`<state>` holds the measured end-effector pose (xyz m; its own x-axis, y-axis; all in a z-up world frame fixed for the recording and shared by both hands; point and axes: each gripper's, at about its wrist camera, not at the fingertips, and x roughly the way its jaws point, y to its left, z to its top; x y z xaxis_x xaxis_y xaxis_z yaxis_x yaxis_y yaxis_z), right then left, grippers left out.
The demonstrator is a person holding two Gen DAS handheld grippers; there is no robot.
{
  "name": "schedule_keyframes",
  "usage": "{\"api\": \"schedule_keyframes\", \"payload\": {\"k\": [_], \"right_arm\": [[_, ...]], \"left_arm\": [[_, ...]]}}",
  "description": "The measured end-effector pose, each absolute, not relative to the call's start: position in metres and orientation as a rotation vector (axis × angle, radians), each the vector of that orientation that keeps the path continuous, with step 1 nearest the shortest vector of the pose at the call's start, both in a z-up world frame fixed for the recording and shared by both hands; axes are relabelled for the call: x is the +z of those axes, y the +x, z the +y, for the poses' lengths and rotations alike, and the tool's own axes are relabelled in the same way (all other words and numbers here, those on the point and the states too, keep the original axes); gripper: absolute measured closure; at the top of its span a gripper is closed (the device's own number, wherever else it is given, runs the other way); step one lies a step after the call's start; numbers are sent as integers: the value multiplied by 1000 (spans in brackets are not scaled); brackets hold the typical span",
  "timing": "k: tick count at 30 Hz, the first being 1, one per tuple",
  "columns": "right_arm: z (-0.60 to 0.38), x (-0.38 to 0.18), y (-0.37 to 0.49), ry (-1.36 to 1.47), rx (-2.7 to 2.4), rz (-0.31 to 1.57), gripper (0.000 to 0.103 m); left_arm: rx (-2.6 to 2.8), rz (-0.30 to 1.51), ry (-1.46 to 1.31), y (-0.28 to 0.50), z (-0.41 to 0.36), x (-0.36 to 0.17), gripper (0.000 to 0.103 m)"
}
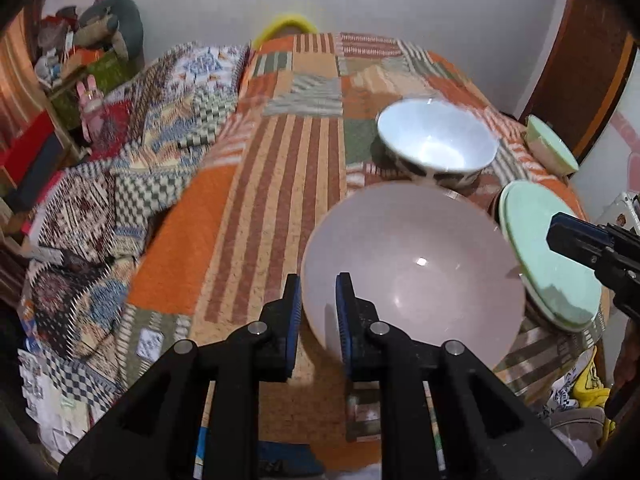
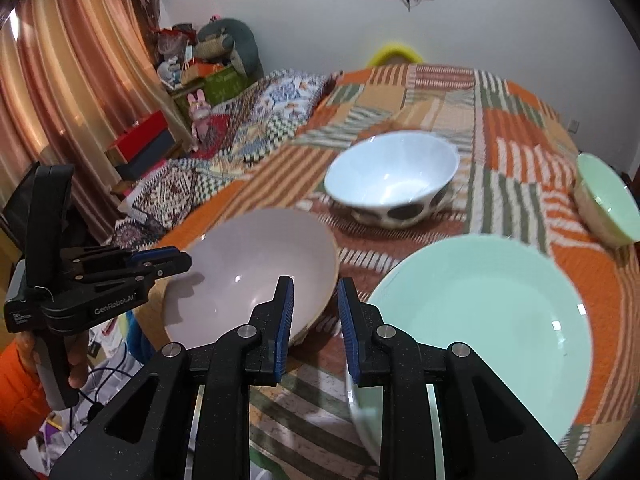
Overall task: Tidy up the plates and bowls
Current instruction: 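Lower the pinkish-beige bowl onto the bed beside the plates and open both grippers, then grasp the spotted white bowl rim with both grippers and lift it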
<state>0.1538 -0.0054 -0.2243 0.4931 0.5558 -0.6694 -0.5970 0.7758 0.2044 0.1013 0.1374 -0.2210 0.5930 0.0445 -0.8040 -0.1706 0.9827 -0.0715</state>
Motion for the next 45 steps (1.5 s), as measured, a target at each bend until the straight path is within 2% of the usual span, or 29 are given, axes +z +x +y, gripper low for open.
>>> {"api": "schedule_keyframes", "payload": {"k": [5,9,12,16,27,31,41,45], "right_arm": [[-31,-200,155,-15,671,717,77],[-61,-178,156,14,630,644,76],[-82,-166,159,23,575,589,76],[-114,-153,168,60,503,550,76],[-128,-148,198,96,451,561,76],[-114,-158,218,106,472,589,65],[-62,-200,270,56,553,738,64],[-46,-212,279,31,561,775,60]], "left_arm": [[105,847,-101,107,123,-182,85],[67,748,-68,113,100,-143,68],[37,678,-47,124,80,-117,63],[2,622,-45,142,58,-95,46],[-2,672,-88,206,62,-100,46],[21,714,-78,228,78,-110,46],[50,855,-74,282,123,-173,46],[35,903,-91,296,133,-199,46]]}}
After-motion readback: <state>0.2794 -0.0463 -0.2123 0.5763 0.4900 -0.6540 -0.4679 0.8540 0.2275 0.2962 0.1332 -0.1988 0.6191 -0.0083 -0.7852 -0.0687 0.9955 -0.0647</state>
